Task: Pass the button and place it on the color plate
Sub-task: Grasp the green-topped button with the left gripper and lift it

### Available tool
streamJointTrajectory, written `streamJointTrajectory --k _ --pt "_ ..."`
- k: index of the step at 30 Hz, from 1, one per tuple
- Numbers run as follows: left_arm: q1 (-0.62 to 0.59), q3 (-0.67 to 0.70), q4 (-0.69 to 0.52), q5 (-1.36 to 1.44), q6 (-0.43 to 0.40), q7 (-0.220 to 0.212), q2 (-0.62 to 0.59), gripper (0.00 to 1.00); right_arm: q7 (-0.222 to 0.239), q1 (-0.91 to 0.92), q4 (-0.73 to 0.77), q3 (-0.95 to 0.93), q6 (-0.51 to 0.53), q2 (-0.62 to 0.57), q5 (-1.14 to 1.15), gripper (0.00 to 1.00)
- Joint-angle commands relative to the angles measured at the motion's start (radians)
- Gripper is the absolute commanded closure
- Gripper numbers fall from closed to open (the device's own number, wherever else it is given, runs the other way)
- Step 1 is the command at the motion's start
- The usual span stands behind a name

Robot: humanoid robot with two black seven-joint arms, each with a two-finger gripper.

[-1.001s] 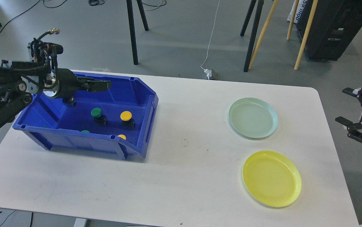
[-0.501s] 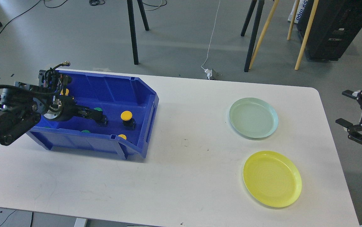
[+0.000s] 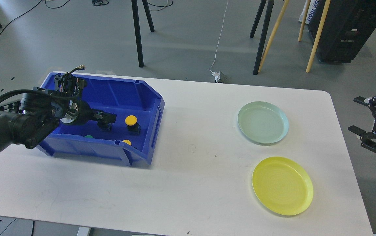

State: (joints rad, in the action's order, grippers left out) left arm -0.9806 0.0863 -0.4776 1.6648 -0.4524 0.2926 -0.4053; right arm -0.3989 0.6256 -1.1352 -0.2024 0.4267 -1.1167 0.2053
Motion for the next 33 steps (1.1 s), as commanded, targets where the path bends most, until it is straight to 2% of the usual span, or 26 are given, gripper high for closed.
streamJointTrajectory --k 1,4,8,14,18,23,33 --pt "0.000 -0.006 0.013 0.000 0.001 0.007 0.006 0.03 0.000 -0.001 0.002 0.000 -0.002 0.000 0.000 0.02" --pt "-0.001 -0.022 0.013 0.000 0.001 0.010 0.006 0.07 0.000 -0.003 0.000 0.000 -0.002 0.000 0.000 0.02" --pt "-0.003 -0.043 0.013 0.001 0.001 0.037 0.005 0.14 0.000 -0.003 0.000 0.000 -0.003 0.000 0.000 0.02" --pt "-0.006 -0.063 0.014 0.001 0.003 0.040 0.005 0.23 0.000 -0.003 0.000 0.000 -0.003 0.000 0.000 0.02" --pt "-0.006 -0.063 0.025 0.001 0.014 0.037 0.006 0.41 0.000 -0.004 0.000 0.000 -0.008 0.002 0.000 0.02" --pt "-0.007 -0.063 0.043 0.001 0.018 0.037 0.006 0.68 0.000 -0.009 -0.001 0.000 -0.017 0.008 0.000 0.02" --pt "-0.012 -0.062 0.040 -0.010 0.032 0.056 -0.003 0.71 0.000 -0.010 0.002 -0.002 -0.034 0.011 0.003 0.02"
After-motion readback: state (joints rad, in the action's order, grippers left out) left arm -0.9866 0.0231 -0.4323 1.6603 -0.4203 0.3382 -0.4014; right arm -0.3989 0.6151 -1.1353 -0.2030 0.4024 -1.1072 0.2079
